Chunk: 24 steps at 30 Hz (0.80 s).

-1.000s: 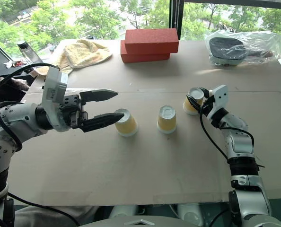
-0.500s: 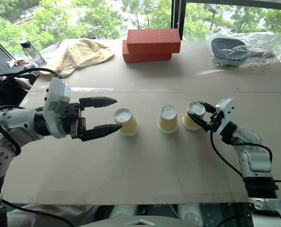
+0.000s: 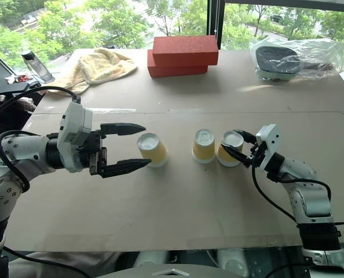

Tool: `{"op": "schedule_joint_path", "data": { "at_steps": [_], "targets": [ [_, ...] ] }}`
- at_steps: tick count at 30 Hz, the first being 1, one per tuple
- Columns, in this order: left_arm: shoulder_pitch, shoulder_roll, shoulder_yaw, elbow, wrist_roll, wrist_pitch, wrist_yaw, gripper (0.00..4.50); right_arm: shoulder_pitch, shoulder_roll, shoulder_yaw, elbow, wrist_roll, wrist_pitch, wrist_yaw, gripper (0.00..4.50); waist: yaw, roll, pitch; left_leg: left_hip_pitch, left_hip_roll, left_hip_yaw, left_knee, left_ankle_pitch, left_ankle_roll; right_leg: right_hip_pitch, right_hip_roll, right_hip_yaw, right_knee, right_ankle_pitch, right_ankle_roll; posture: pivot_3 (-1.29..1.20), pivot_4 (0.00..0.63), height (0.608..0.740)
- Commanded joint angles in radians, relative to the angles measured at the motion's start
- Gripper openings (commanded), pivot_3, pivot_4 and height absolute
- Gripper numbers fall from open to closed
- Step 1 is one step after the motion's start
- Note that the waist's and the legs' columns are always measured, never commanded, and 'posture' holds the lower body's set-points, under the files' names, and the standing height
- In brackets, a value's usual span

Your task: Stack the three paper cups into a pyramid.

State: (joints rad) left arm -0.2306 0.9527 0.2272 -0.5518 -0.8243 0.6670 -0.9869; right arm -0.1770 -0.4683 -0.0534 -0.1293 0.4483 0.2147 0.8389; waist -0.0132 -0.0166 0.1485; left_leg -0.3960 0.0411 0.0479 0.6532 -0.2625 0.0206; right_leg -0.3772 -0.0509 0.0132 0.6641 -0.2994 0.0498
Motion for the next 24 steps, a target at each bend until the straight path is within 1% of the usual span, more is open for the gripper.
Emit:
{"op": "schedule_joint_path", "data": {
  "at_steps": [1,2,3,4,5,11,15,19,20,22,24],
  "targets": [
    [-0.004,0.003,0.011,-0.006,0.01,-0.021,-0.007,4.5,-0.014,-0.002,0.011,-0.022,-0.003,-0.005,0.01,2.76,0.0,0.0,0.0,0.0,0.0,0.0,0.0,0.0,0.0,0.0,0.0,0.0,0.0,0.0,0.0,0.0,0.15,0.73],
    [-0.003,0.002,0.011,-0.006,0.012,-0.021,-0.008,4.5,-0.015,-0.004,0.014,-0.022,-0.007,-0.005,0.012,3.29,0.0,0.0,0.0,0.0,0.0,0.0,0.0,0.0,0.0,0.0,0.0,0.0,0.0,0.0,0.0,0.0,0.15,0.73],
    [-0.004,0.002,0.01,-0.006,0.013,-0.021,-0.008,4.5,-0.017,-0.007,0.015,-0.02,-0.012,-0.009,0.014,3.56,0.0,0.0,0.0,0.0,0.0,0.0,0.0,0.0,0.0,0.0,0.0,0.0,0.0,0.0,0.0,0.0,0.15,0.73],
    [-0.004,0.001,0.009,-0.006,0.015,-0.021,-0.008,4.5,-0.018,-0.009,0.015,-0.017,-0.016,-0.012,0.017,4.08,0.0,0.0,0.0,0.0,0.0,0.0,0.0,0.0,0.0,0.0,0.0,0.0,0.0,0.0,0.0,0.0,0.15,0.73],
    [-0.003,0.0,0.009,-0.007,0.017,-0.021,-0.008,4.5,-0.019,-0.011,0.015,-0.014,-0.017,-0.015,0.019,4.43,0.0,0.0,0.0,0.0,0.0,0.0,0.0,0.0,0.0,0.0,0.0,0.0,0.0,0.0,0.0,0.0,0.15,0.73],
    [0.015,-0.011,0.017,-0.012,0.029,-0.031,0.001,4.5,-0.027,-0.017,-0.001,-0.004,-0.006,-0.026,0.036,4.47,0.001,0.0,0.0,0.0,0.0,0.0,0.0,0.0,0.0,0.0,0.0,0.0,0.0,0.0,0.0,0.0,0.15,0.73],
    [0.062,-0.057,0.048,-0.039,0.043,-0.049,0.068,4.5,-0.033,-0.045,-0.051,-0.014,0.042,-0.034,0.078,4.47,0.001,0.0,0.0,-0.001,0.0,0.0,0.0,0.0,0.0,0.0,0.0,0.0,0.0,0.0,0.0,0.0,0.15,0.73],
    [0.134,-0.118,-0.026,-0.096,0.192,-0.096,0.203,4.5,-0.042,-0.07,-0.101,-0.011,0.06,-0.057,0.084,4.47,0.002,0.0,0.0,-0.001,0.0,0.0,0.0,0.0,0.0,0.0,-0.001,0.001,0.0,0.0,0.0,0.0,0.15,0.73],
    [0.148,-0.139,-0.037,-0.107,0.212,-0.102,0.231,4.5,-0.043,-0.077,-0.109,-0.014,0.072,-0.057,0.096,4.47,0.002,0.0,0.0,-0.001,0.0,0.0,0.0,0.0,0.0,0.0,-0.001,0.002,0.0,0.0,0.0,0.0,0.15,0.73],
    [0.176,-0.203,-0.045,-0.114,0.227,-0.124,0.284,4.5,-0.043,-0.089,-0.128,-0.036,0.108,-0.044,0.116,4.47,0.003,0.0,0.0,-0.001,0.0,-0.001,0.0,0.0,0.0,0.0,-0.001,0.002,0.0,0.0,0.0,0.0,0.15,0.73],
    [0.211,-0.258,-0.07,-0.125,0.3,-0.172,0.343,4.5,-0.044,-0.103,-0.148,-0.074,0.178,0.011,0.129,4.47,0.003,0.0,0.0,-0.001,0.0,-0.001,0.0,-0.002,0.003,0.0,-0.001,0.001,0.0,0.0,0.0,0.0,0.15,0.73]
  ]
}}
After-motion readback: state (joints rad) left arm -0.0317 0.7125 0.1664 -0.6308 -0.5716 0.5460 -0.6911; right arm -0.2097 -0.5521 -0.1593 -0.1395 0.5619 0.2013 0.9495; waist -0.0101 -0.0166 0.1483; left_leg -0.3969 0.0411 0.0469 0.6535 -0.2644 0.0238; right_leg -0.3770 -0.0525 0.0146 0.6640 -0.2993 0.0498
